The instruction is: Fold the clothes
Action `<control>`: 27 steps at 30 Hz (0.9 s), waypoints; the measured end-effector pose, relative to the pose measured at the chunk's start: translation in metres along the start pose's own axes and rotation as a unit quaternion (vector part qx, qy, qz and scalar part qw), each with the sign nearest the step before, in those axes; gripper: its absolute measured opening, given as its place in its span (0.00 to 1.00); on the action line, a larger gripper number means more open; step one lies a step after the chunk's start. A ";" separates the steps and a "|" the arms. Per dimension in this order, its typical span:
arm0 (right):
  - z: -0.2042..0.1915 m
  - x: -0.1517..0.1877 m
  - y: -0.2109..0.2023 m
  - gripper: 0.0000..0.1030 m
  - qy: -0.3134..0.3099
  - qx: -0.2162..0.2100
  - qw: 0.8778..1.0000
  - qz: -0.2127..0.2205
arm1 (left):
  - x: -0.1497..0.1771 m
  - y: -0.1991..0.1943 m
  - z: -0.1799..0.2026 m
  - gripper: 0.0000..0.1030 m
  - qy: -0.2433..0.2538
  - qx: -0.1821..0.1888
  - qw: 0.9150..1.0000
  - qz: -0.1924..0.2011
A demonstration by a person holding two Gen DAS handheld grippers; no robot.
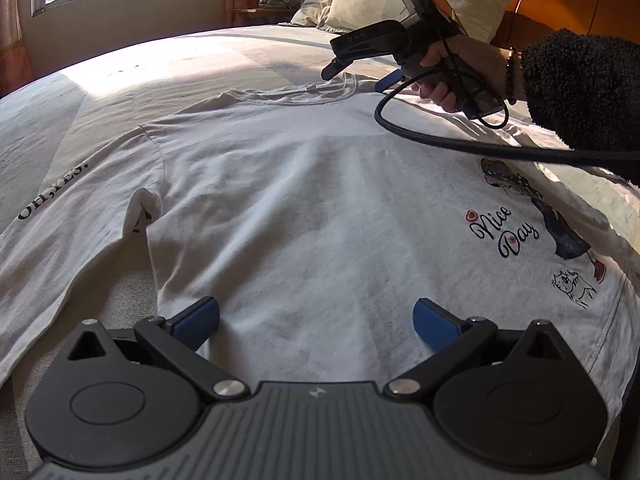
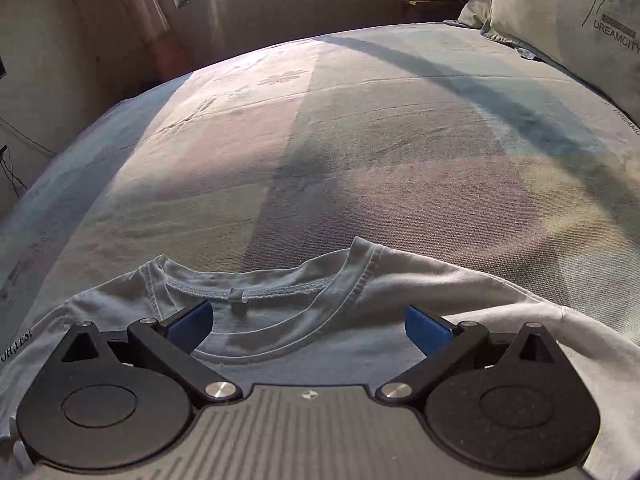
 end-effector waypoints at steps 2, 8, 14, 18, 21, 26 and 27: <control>-0.001 -0.003 0.019 1.00 -0.002 0.013 1.000 0.002 | 0.000 0.001 0.000 0.99 0.001 0.000 1.000 0.001; 0.004 -0.027 0.023 1.00 0.018 0.026 0.999 0.014 | 0.000 -0.001 -0.001 0.99 -0.001 0.004 1.000 0.003; 0.020 -0.004 -0.086 1.00 0.004 0.011 0.999 0.030 | -0.002 -0.006 -0.001 0.99 -0.012 0.006 1.000 0.009; 0.069 0.030 -0.158 1.00 0.020 0.053 0.998 0.021 | -0.003 -0.010 0.004 0.99 -0.011 0.009 1.000 0.017; 0.119 0.060 -0.193 1.00 0.087 0.070 0.994 0.010 | -0.003 -0.009 0.009 0.99 -0.004 0.010 1.000 0.018; 0.203 0.110 -0.207 1.00 0.222 0.100 0.970 0.011 | -0.001 -0.002 0.013 0.99 0.003 0.003 1.000 0.010; 0.212 0.115 -0.202 1.00 0.226 0.120 0.967 0.009 | -0.001 0.000 0.012 0.99 0.003 0.003 1.000 0.008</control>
Point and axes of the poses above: each gripper's, at about its wrist camera, not at the fingertips, and y roughly the way its jaws point, z to its right, x to its underside, the point moved 1 cm from there along y, roughly the way its jaws point, and after that the axes turned 1 degree about y, right-handed, at the moved point
